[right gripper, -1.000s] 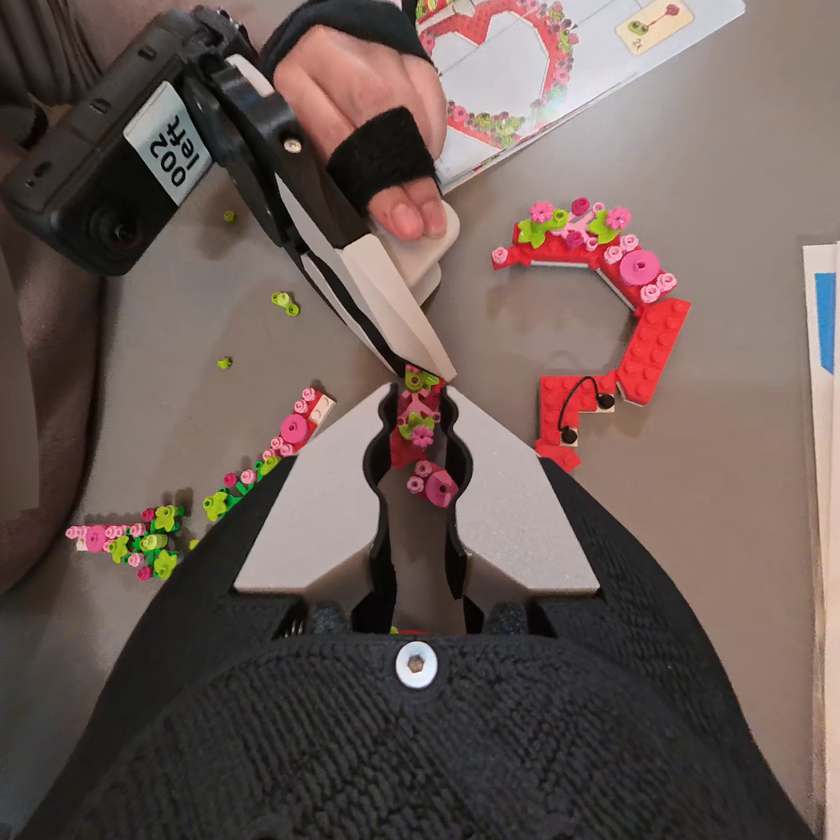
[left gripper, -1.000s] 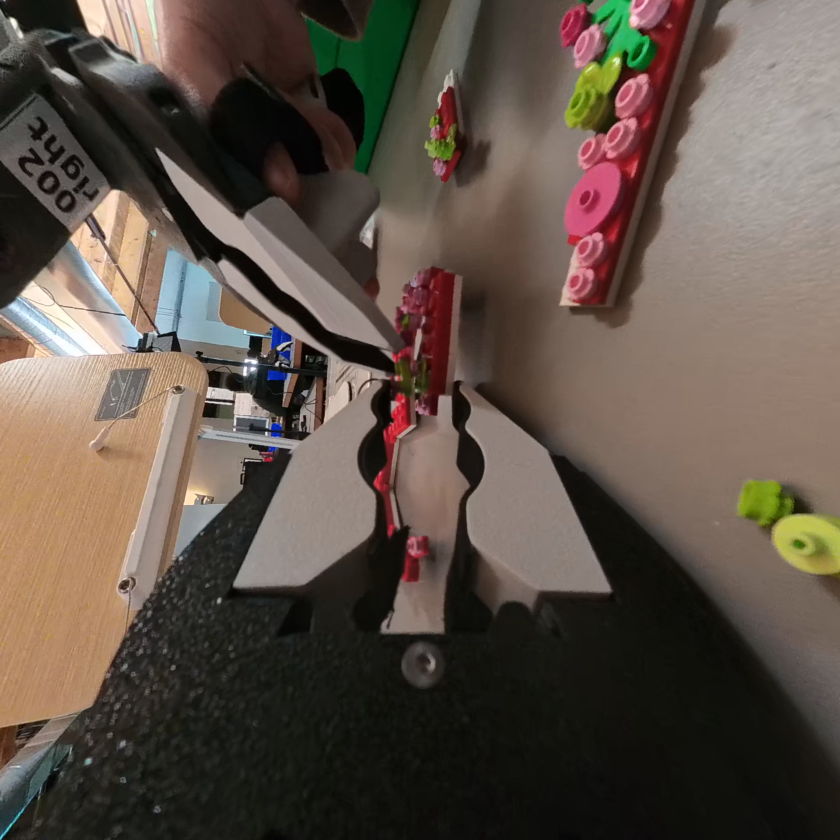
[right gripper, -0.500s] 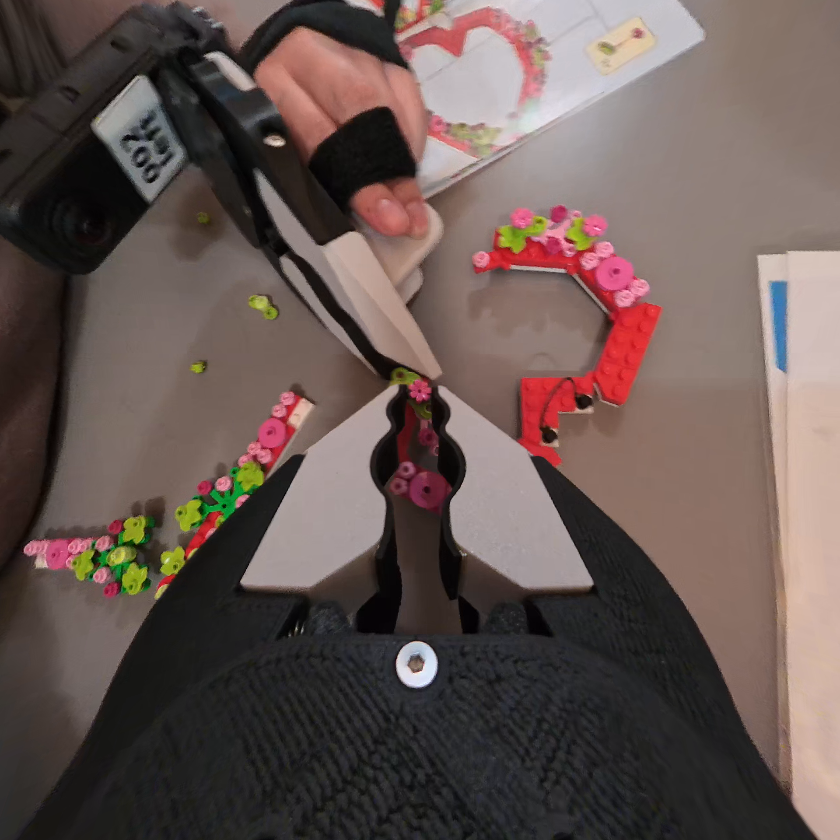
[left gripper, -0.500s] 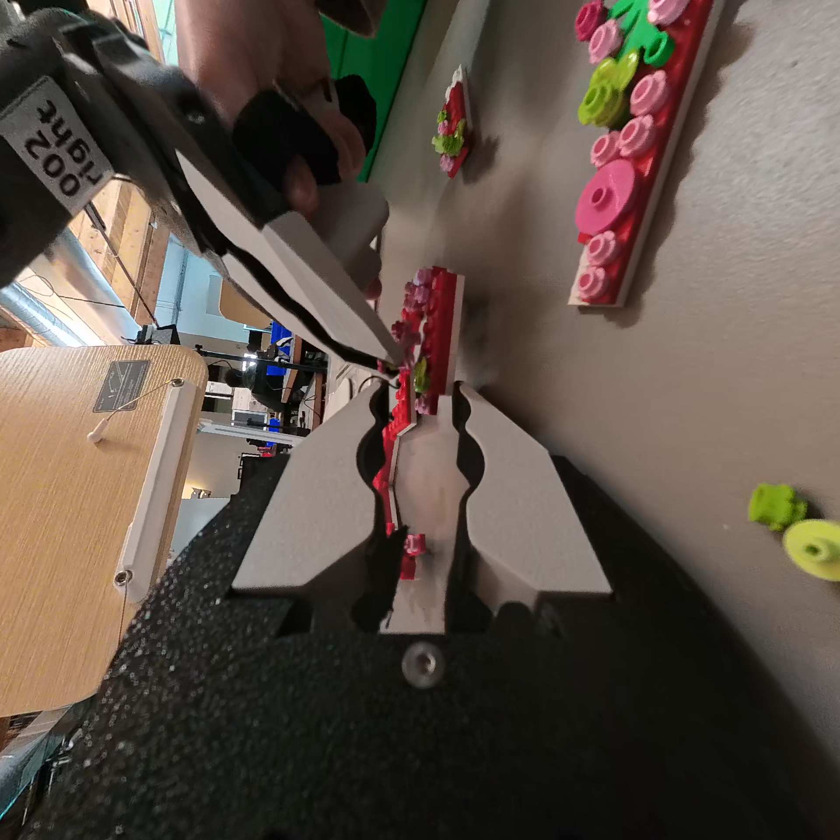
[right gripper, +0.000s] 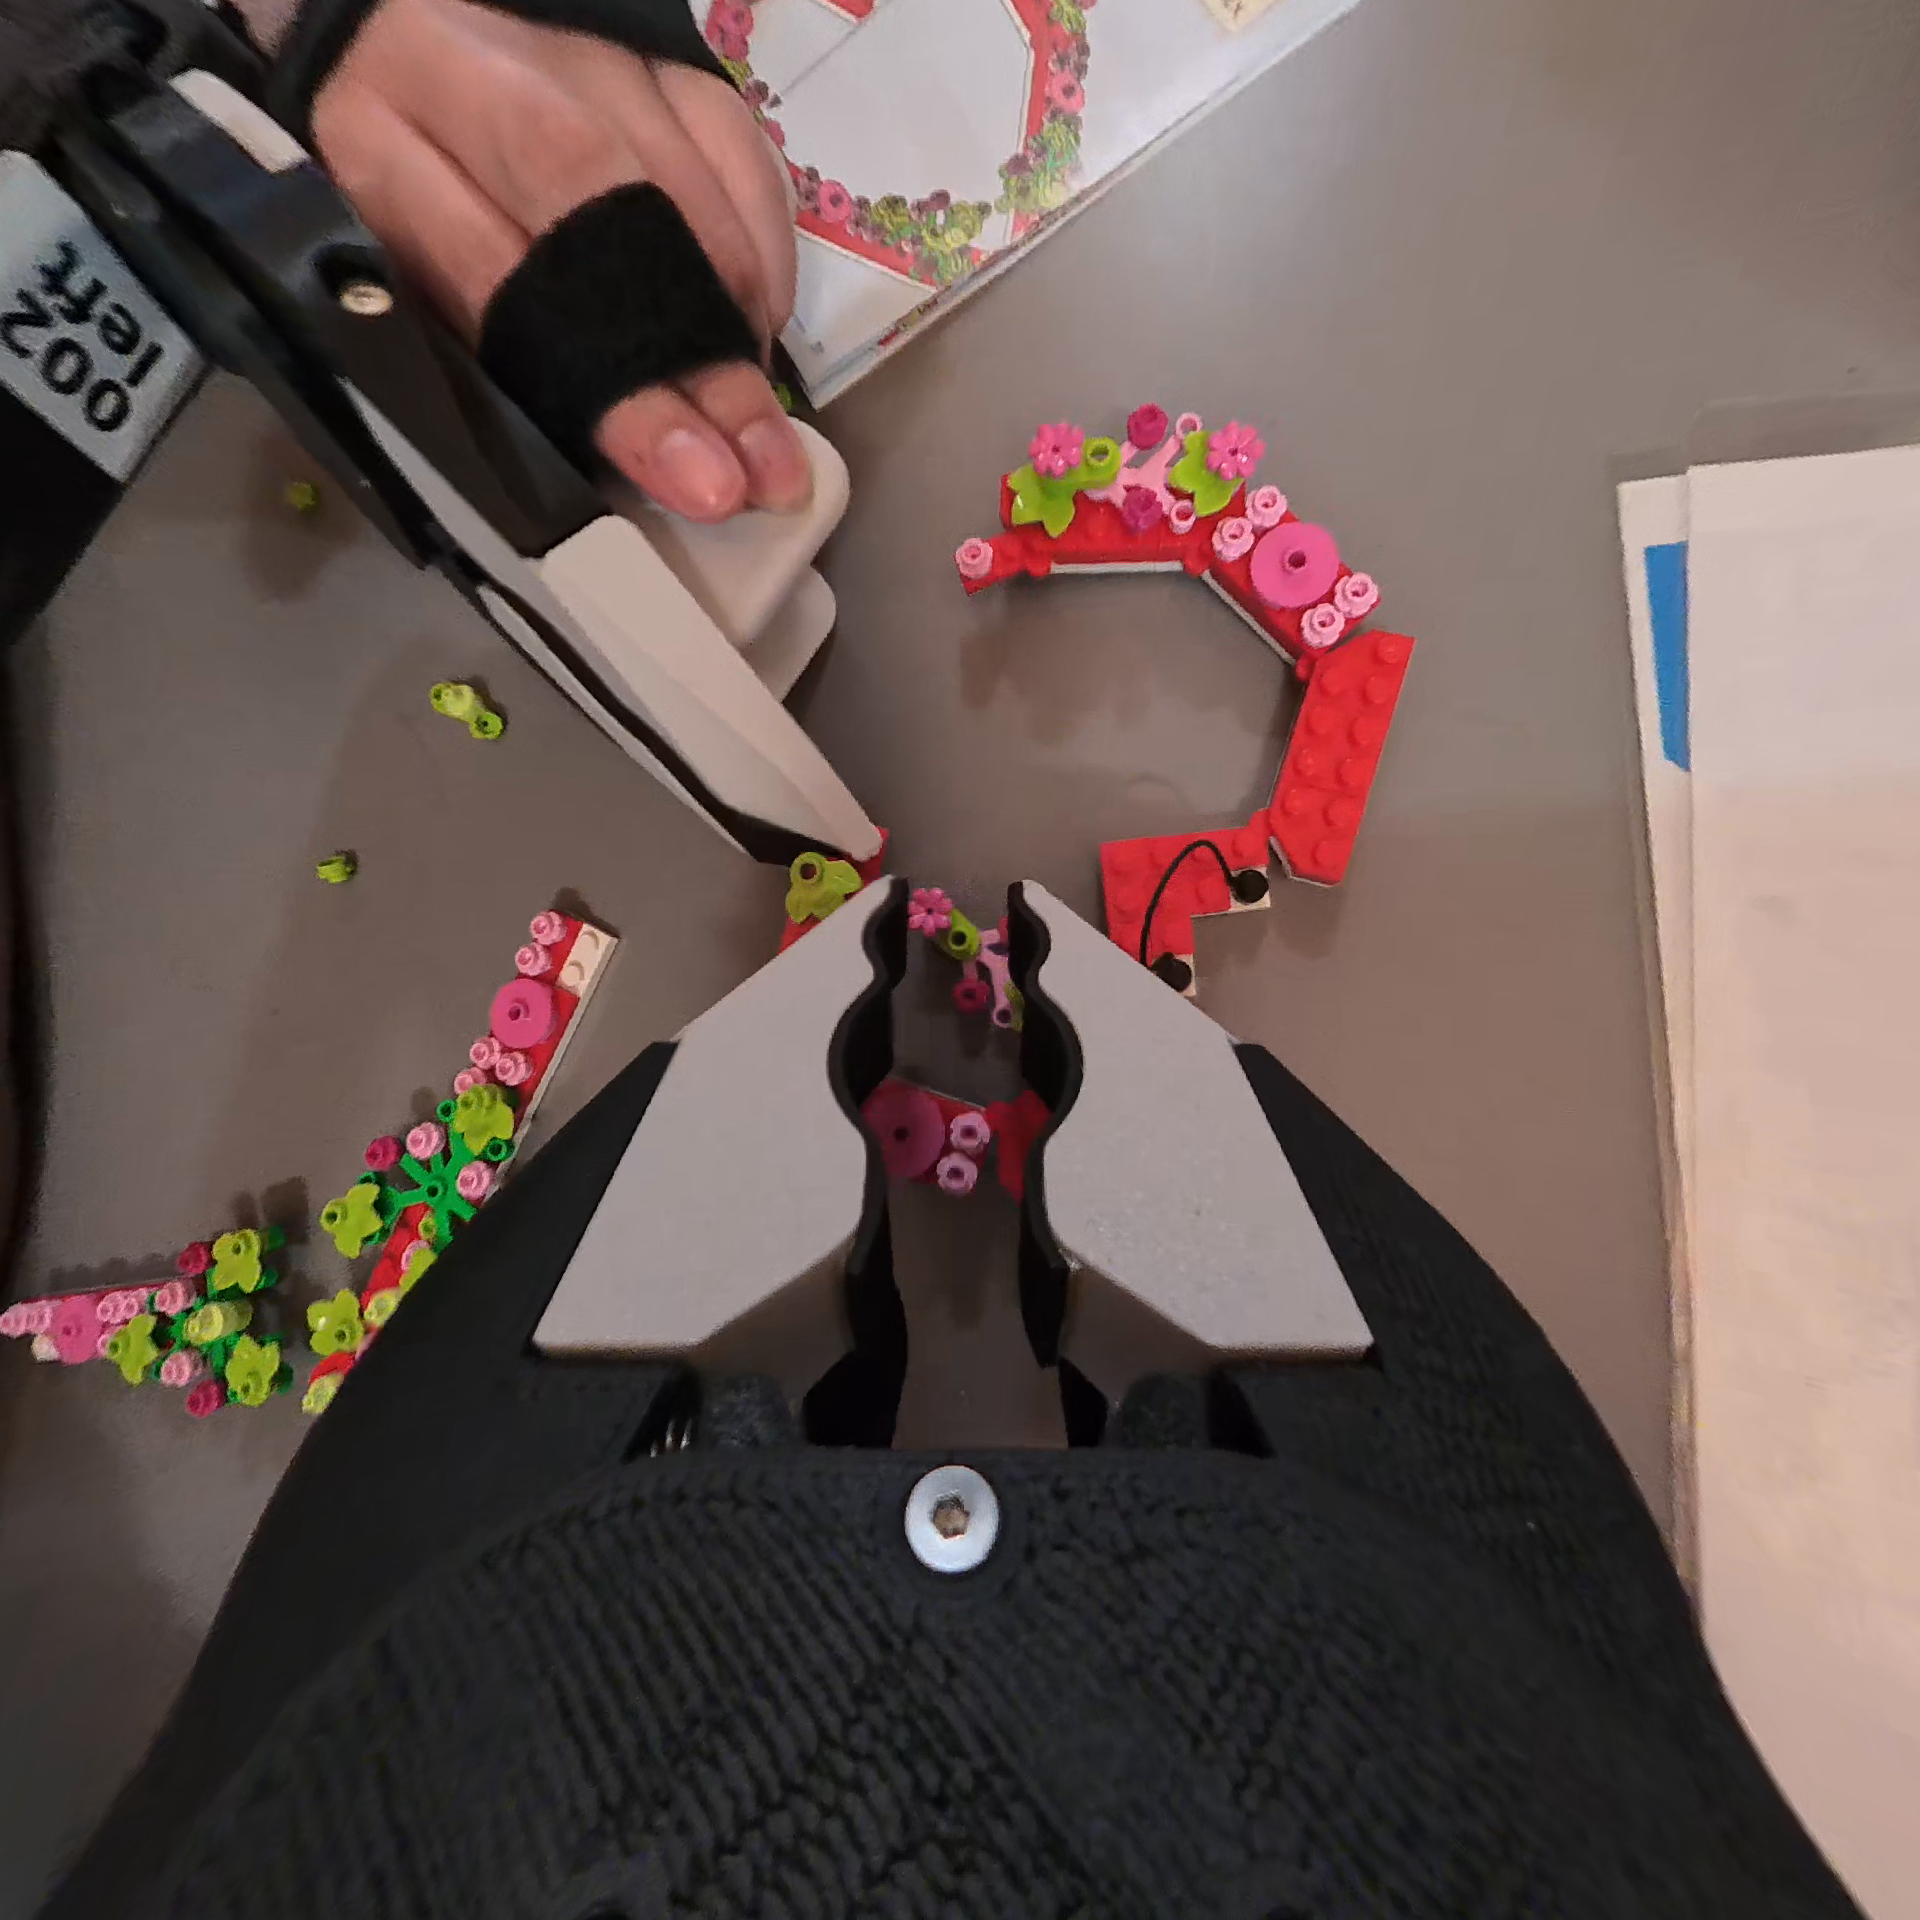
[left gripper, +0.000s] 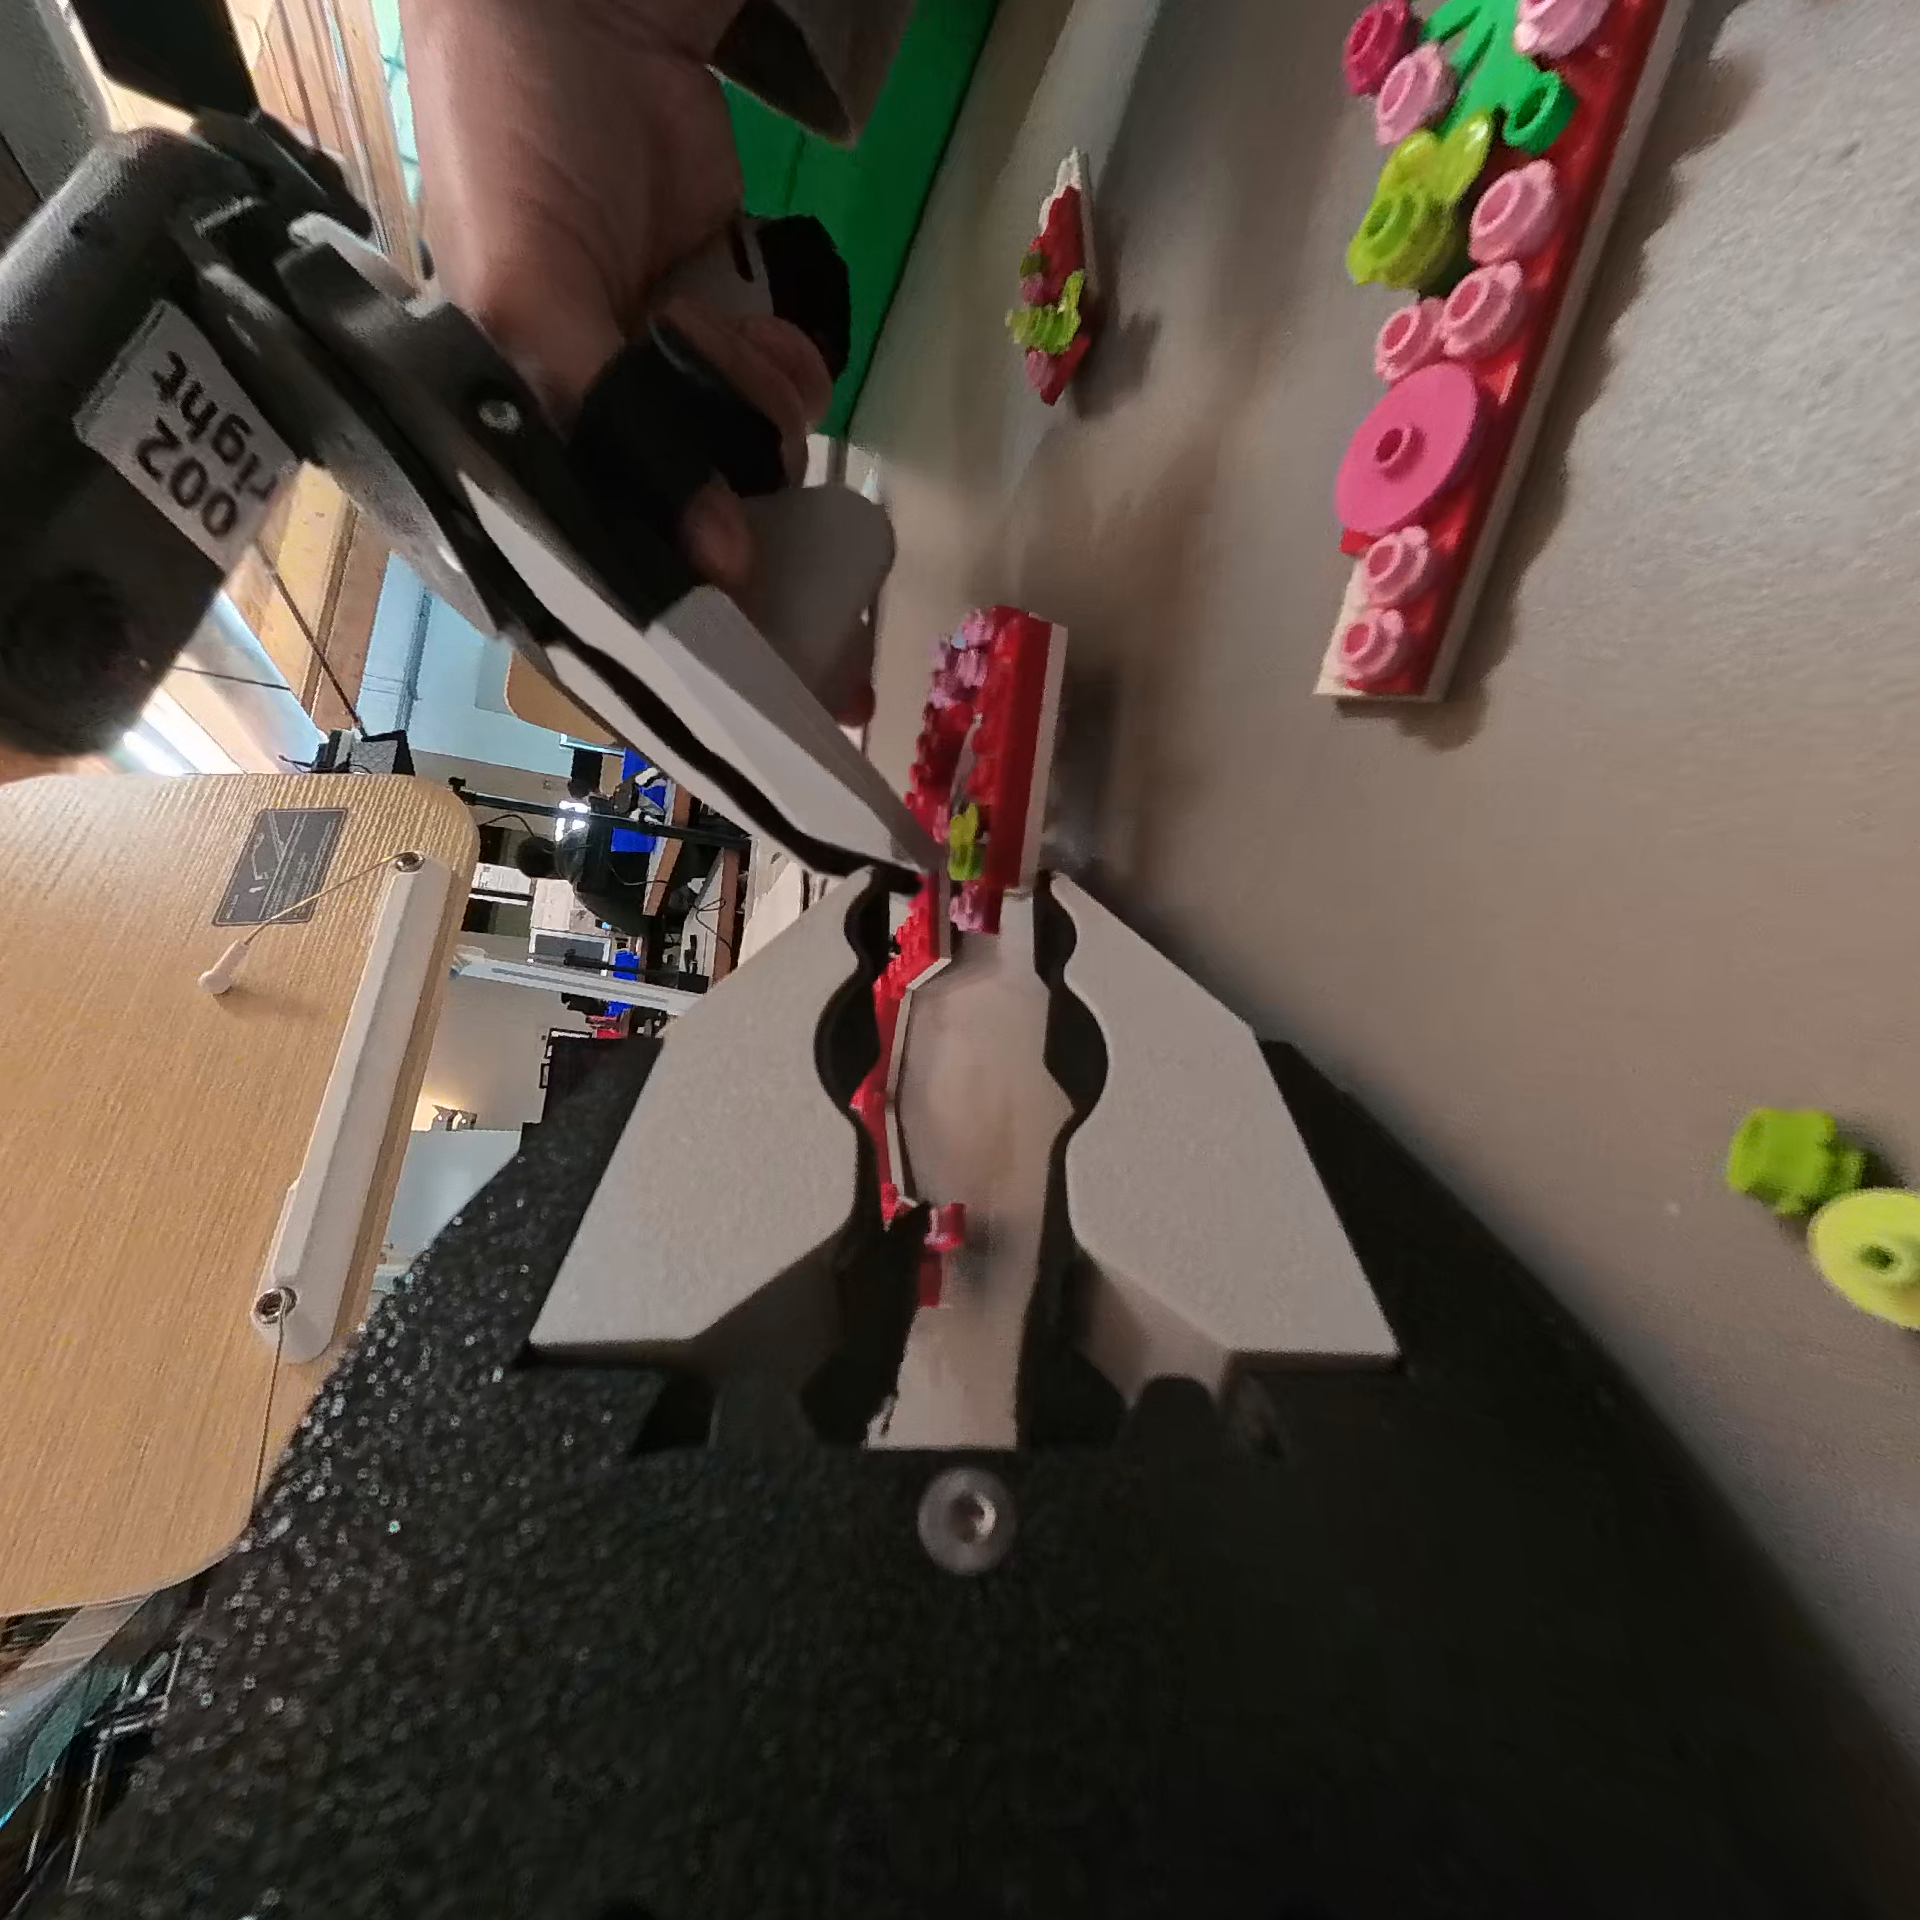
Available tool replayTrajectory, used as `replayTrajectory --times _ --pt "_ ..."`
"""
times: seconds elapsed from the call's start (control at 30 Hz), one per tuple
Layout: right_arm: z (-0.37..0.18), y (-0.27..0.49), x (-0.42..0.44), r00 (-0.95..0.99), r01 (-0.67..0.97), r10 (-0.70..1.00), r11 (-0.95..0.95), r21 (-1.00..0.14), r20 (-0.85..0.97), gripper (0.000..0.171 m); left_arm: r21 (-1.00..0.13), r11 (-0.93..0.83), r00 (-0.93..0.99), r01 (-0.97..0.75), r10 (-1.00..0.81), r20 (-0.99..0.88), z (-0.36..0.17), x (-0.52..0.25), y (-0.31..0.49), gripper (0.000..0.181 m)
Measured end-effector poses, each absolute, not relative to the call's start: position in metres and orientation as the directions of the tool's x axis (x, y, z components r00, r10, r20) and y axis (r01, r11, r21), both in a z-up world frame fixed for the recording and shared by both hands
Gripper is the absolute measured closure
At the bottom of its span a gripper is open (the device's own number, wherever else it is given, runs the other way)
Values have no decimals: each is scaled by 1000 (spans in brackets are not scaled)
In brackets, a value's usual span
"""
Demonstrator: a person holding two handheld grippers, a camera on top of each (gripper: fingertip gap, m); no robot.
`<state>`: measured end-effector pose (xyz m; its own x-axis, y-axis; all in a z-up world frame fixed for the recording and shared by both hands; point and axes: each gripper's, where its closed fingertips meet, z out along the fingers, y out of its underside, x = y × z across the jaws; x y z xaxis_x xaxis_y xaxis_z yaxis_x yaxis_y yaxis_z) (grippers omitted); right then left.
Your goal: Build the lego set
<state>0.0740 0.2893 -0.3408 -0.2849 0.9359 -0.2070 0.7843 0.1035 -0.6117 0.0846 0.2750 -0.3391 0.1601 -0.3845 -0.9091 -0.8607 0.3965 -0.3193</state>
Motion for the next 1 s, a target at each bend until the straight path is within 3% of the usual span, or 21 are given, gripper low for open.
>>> replayTrajectory --times 0.03,0.3,0.4,0.87,1.0 --pt "-337 291 76 -296 776 933 110 -622 -203 153 -321 396 162 -860 -386 -908 -339 84 275 155" --pt "-339 267 99 -421 778 893 267 -568 -157 141 -336 385 177 -859 -394 -902 -339 83 276 157" --pt "-351 264 100 -435 800 892 318 -509 -125 148 -340 384 181 -858 -394 -901 -339 83 276 156" --pt "-339 252 93 -387 800 885 183 -571 -259 155 -333 423 177 -842 -368 -913 -332 89 269 139" --pt "-347 250 98 -388 825 883 204 -528 -265 155 -326 425 173 -844 -361 -917 -332 90 269 139"
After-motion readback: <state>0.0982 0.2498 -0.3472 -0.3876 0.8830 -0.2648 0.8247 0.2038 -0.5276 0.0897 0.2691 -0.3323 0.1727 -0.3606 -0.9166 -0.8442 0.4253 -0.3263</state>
